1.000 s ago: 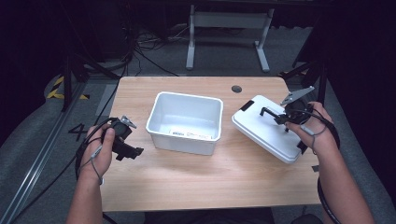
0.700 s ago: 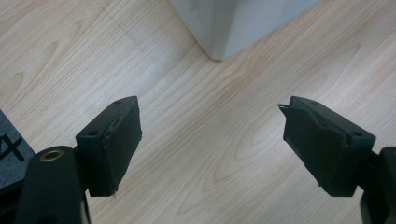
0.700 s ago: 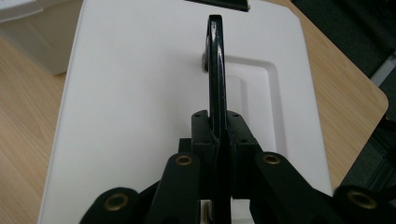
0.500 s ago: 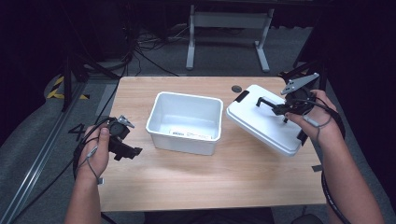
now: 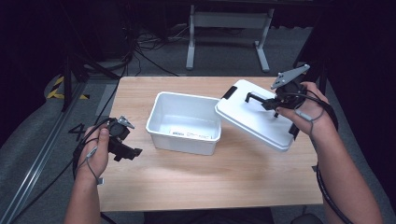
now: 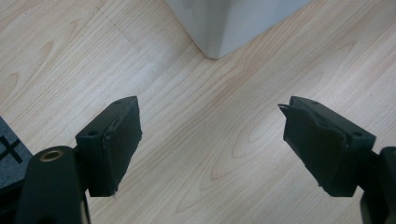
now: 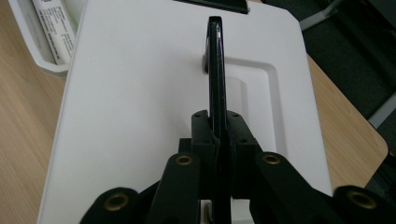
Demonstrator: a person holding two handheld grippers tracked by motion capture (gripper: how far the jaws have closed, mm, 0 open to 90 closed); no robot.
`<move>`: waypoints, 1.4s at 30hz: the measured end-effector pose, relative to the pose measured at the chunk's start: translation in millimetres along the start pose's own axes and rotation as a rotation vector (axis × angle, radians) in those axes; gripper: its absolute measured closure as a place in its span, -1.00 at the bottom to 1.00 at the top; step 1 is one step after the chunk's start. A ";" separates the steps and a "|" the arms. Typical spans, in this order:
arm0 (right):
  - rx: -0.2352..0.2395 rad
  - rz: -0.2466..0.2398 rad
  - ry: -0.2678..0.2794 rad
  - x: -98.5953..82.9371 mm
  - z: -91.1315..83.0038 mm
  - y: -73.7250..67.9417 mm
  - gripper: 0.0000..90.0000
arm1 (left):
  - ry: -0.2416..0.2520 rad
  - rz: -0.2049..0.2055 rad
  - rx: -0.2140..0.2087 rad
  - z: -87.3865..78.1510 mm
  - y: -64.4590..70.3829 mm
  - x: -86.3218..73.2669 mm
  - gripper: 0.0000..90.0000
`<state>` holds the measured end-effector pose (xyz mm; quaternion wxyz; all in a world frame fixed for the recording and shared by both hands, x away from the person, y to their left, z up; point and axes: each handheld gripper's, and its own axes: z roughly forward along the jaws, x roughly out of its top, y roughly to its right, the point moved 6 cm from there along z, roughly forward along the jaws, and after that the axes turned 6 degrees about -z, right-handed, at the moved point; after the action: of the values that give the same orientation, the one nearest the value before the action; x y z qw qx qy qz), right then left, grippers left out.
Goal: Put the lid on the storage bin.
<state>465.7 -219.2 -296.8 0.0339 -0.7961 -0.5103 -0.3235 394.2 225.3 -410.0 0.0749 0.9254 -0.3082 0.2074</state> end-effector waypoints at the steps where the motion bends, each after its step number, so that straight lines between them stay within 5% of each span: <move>1: 0.008 -0.008 0.003 4.2 1.2 -1.3 0.87 | -0.003 -0.018 -0.008 -0.8 0.9 -3.0 -0.56; 22: 0.119 -0.178 0.072 96.9 35.8 -31.2 0.87 | 0.005 -0.069 0.006 -15.0 -4.5 -31.3 -0.56; 42: 0.198 -0.275 0.088 153.9 78.9 -58.4 0.87 | 0.010 -0.047 -0.001 -14.7 -6.1 -26.4 -0.56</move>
<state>496.5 -39.5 -290.5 0.0899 -0.6966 -0.6418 -0.3077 373.8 248.3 -408.2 0.0819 0.9313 -0.2859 0.2103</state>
